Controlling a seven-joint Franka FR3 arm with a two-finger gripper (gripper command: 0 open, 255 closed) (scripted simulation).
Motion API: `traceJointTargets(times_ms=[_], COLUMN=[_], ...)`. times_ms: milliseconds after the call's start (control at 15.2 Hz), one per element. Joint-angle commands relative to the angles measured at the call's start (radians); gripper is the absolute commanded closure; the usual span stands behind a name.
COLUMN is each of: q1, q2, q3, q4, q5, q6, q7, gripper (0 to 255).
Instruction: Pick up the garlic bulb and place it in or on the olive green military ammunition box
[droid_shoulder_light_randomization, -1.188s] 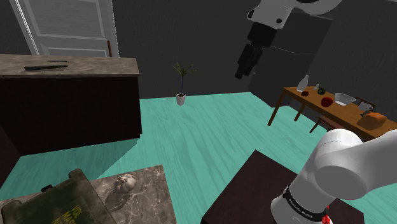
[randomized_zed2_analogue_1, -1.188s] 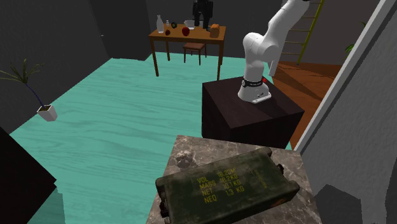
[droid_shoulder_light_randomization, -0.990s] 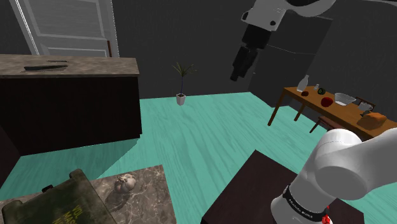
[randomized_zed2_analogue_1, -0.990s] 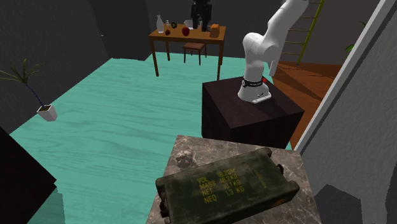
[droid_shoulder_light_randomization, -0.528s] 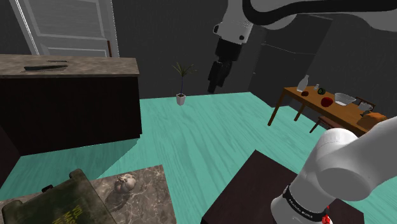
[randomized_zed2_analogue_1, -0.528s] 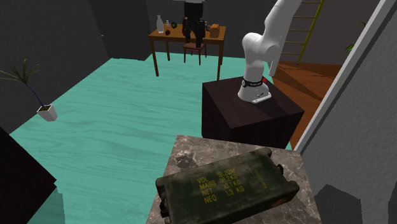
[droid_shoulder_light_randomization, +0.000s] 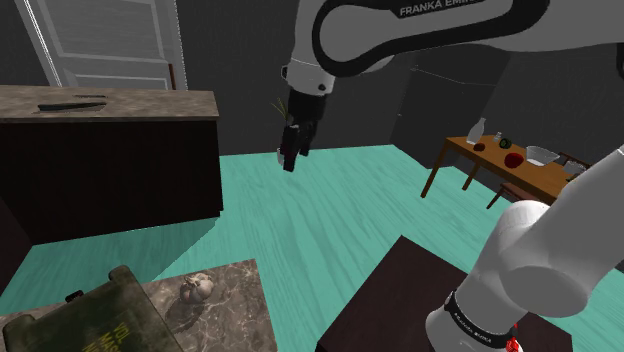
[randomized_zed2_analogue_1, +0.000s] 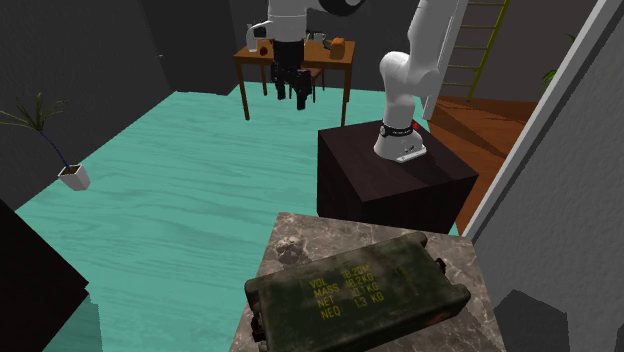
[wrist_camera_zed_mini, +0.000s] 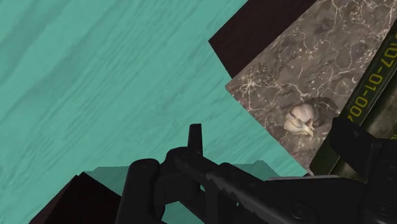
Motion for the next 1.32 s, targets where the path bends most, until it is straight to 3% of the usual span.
traceJointTargets(times_ms=[0,660,1254], q1=[0.013,0.091,0.205], q2=[0.066,0.411,0.735], q3=[0.024,0.112,0.137], q4=[0.026,0.224,0.476], q5=[-0.013,-0.131,-0.261], q6=[0.028,0.102,0.093], q7=[0.009,0.069,0.113], gripper=[0,0,0])
